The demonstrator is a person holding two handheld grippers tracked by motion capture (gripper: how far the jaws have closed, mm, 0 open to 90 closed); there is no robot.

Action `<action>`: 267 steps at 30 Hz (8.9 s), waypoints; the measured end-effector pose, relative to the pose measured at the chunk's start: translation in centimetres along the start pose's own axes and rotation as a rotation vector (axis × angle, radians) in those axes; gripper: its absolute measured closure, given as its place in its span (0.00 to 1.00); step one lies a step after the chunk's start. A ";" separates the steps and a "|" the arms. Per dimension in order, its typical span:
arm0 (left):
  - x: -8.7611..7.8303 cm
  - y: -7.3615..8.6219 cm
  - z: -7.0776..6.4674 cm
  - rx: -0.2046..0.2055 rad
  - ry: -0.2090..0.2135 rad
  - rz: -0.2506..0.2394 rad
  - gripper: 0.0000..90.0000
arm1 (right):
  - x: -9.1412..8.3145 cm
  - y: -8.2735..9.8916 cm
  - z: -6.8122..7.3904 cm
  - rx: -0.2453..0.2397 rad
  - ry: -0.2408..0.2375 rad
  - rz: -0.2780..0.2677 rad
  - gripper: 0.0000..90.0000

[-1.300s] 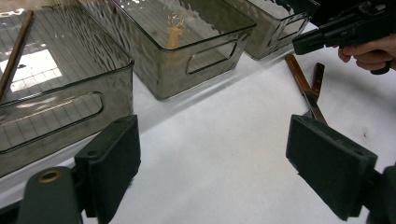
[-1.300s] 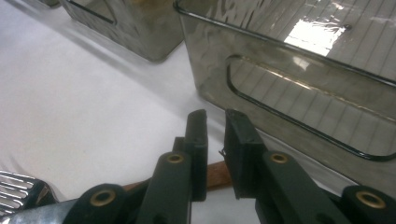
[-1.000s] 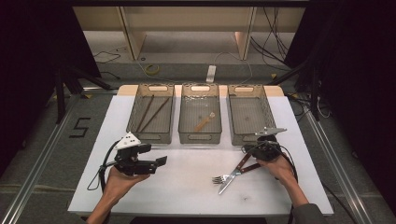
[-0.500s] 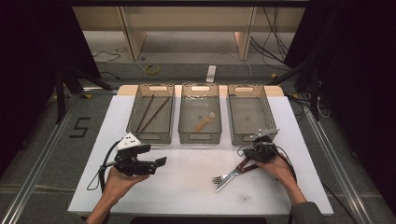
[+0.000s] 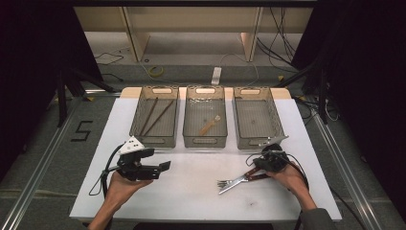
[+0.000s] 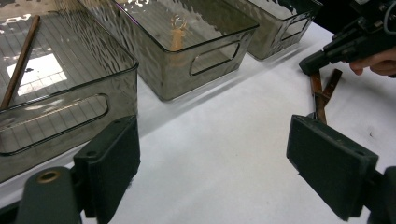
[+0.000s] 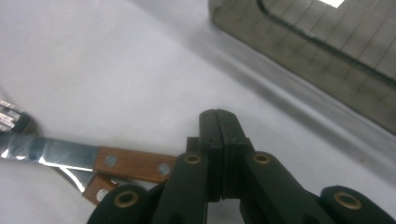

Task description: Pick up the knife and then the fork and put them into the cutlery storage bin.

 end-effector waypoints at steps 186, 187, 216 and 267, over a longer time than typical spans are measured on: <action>-0.6 -0.7 -0.2 -0.019 0.021 -0.114 0.18 | -6.3 -9.1 -1.2 -0.057 0.026 -0.136 0.85; -0.6 -0.8 -0.2 -0.014 0.019 -0.117 0.18 | -6.3 -9.4 -1.4 -0.049 0.032 -0.136 0.85; -0.8 -0.9 -0.1 -0.016 0.018 -0.128 0.18 | -3.0 -13.4 -5.2 0.107 0.105 -0.139 0.85; -0.7 -0.8 -0.2 -0.005 0.016 -0.126 0.18 | -5.6 -6.6 4.0 -0.038 -0.019 -0.074 0.38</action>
Point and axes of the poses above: each handheld gripper's, and its own axes: x roughly forward along the jaws, y roughly out of its underside, z roughly to its left, the point moved 5 cm from there along x, roughly forward along the jaws, and after that the axes turned 9 degrees about -z, right-handed, at the moved point
